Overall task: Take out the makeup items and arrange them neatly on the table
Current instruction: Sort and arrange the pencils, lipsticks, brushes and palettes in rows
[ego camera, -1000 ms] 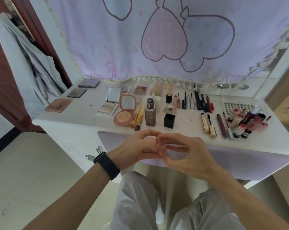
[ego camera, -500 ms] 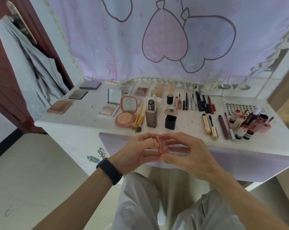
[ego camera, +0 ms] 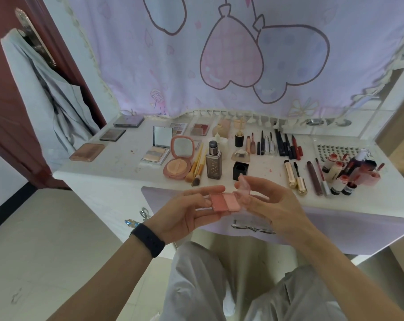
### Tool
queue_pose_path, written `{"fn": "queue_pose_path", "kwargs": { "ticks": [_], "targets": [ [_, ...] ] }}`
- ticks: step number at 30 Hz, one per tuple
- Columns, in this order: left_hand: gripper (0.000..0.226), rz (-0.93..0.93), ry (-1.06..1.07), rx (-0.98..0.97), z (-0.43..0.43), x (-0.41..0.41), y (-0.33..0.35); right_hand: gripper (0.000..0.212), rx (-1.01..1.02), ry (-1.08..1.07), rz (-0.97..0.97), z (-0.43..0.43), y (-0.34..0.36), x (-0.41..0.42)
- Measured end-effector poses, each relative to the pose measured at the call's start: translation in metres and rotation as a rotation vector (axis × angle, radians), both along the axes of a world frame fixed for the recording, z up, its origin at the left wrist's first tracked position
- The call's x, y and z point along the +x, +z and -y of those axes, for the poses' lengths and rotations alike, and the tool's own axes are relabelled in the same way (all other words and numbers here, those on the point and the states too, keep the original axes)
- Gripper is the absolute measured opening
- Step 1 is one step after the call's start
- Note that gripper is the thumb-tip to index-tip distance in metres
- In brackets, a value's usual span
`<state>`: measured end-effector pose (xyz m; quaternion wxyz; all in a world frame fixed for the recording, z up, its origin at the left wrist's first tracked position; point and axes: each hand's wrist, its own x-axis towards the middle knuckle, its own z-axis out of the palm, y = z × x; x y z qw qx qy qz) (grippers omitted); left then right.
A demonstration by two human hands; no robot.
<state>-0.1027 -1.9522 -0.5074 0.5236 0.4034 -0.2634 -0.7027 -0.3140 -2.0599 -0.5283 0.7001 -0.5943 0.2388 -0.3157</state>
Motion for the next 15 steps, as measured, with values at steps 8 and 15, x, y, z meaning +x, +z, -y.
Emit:
{"fn": "queue_pose_path", "kwargs": {
  "ticks": [8,15],
  "targets": [
    [0.048,0.04,0.009,0.058,-0.008,0.007,0.004,0.068,0.251,0.052,0.126,-0.008,-0.01,0.006],
    [0.051,0.79,-0.064,-0.009,-0.011,0.012,0.02,0.063,0.074,0.097,-0.023,-0.015,-0.001,0.019]
  ]
}}
